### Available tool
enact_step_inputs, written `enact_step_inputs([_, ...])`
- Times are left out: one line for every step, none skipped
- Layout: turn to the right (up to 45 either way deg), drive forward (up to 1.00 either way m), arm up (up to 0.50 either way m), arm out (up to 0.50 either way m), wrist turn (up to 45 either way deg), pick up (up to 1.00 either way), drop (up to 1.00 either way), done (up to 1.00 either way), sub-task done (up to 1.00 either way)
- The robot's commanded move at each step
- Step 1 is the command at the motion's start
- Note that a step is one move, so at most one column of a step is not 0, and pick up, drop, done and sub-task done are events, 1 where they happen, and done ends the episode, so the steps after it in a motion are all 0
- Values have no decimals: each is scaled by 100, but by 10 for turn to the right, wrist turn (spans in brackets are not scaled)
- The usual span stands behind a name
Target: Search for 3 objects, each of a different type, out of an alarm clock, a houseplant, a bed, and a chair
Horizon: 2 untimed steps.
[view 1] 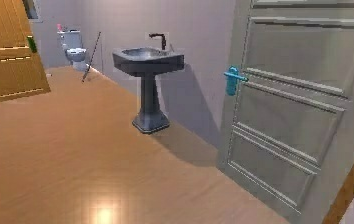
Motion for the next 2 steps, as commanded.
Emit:
enact_step_inputs([450, 0, 0, 0, 0, 0, 0, 0, 0])
enact_step_inputs([240, 0, 0, 0, 0, 0, 0, 0, 0])
